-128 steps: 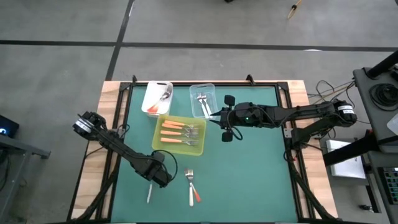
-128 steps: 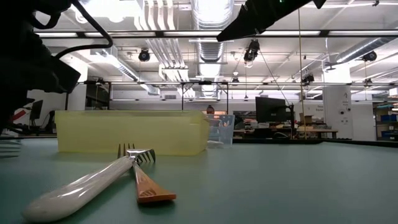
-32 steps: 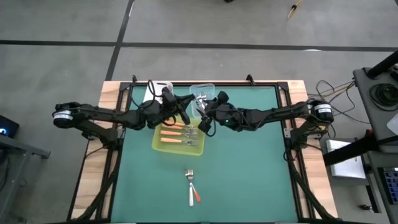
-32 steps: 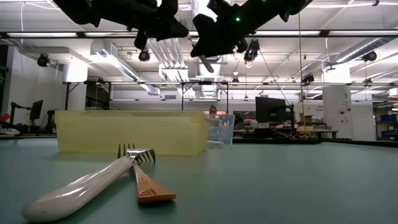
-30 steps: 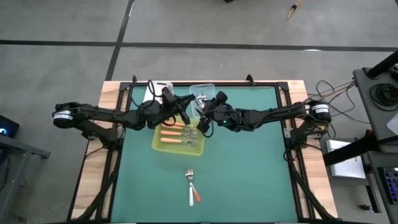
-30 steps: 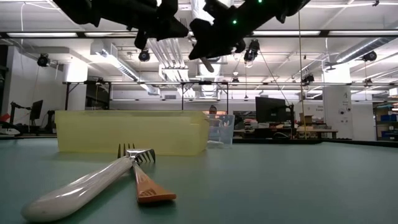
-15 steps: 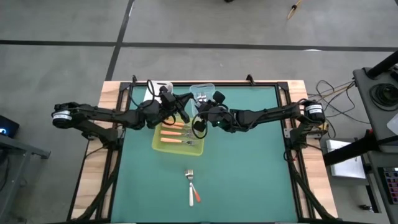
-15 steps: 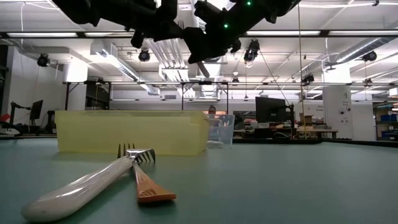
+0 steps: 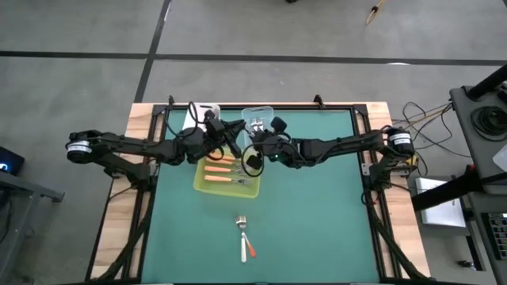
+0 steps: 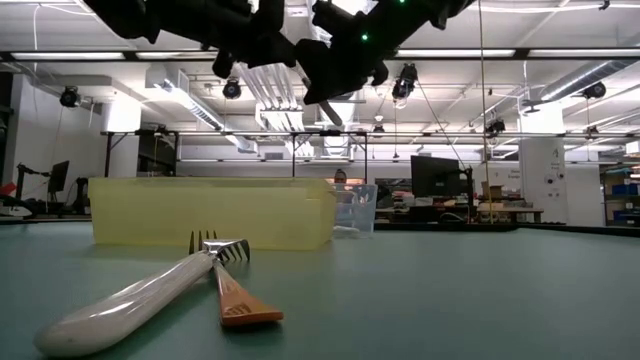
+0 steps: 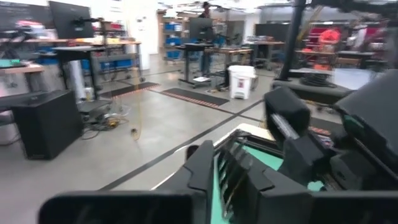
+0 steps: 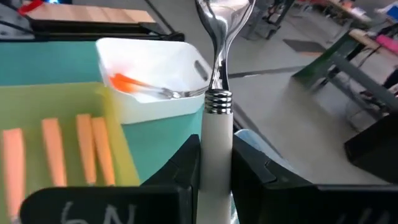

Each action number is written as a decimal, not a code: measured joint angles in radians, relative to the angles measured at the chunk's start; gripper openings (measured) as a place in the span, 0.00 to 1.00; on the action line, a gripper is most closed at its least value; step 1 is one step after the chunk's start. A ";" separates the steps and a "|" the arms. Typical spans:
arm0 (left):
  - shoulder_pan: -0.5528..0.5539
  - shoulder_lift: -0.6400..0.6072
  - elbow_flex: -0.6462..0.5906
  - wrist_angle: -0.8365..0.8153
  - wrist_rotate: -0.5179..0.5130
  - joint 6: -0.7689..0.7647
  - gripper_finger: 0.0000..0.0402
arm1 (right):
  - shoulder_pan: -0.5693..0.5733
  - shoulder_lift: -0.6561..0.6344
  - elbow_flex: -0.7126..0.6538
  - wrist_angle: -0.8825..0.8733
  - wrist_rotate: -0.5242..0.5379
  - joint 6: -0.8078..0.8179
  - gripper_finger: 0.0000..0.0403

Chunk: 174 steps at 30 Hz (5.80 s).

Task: Sort silverware by color (type)
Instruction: Put the white fork into the transparent bin

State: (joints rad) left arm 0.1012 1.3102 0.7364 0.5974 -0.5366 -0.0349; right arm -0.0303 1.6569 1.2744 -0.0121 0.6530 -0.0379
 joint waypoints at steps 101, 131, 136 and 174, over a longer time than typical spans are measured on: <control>0.087 -0.611 -0.247 -0.187 -0.111 0.547 0.46 | -0.464 0.540 0.788 -1.115 -0.806 1.000 0.13; 0.087 -0.665 -0.246 -0.225 -0.112 0.546 0.46 | -0.445 0.539 0.670 -0.999 -0.755 1.015 0.13; 0.086 -0.665 -0.246 -0.225 -0.112 0.546 0.46 | -0.445 0.539 0.636 -0.976 -0.757 1.017 0.13; 0.086 -0.669 -0.247 -0.226 -0.112 0.546 0.46 | -0.445 0.539 0.842 -1.023 -0.757 0.909 0.33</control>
State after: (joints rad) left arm 0.1875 0.6415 0.4892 0.3710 -0.6483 0.5110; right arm -0.4751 2.1956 2.1167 -1.0355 -0.1043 0.8711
